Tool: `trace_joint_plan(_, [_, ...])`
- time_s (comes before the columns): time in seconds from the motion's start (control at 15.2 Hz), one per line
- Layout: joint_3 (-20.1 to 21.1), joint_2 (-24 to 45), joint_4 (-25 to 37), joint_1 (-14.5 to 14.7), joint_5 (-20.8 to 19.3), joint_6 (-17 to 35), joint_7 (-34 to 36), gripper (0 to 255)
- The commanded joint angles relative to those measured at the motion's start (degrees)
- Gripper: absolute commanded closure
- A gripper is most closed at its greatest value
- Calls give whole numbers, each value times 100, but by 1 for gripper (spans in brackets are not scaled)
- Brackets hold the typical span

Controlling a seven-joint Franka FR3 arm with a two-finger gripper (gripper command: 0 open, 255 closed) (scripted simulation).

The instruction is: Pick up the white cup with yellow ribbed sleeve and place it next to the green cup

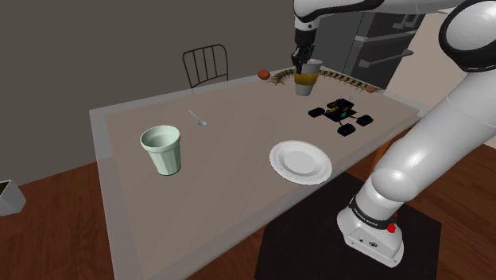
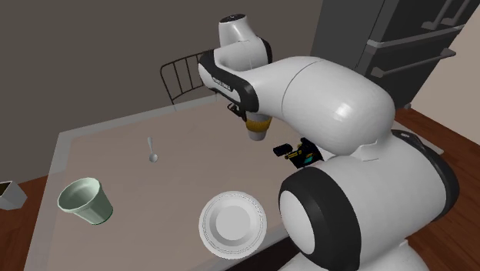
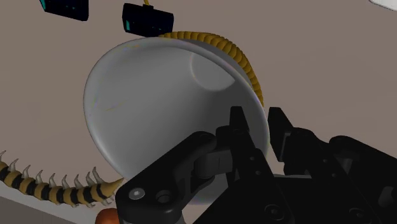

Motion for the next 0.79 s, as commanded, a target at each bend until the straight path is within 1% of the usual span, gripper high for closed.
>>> trace_joint_plan(0.0, [-3,15,178,-2,10,-156,-39,255])
trace_joint_plan(0.66, [12,152,1095,12,60,-928,-172,255])
trace_joint_plan(0.73, [13,154,1109,12,60,-940,-174,255])
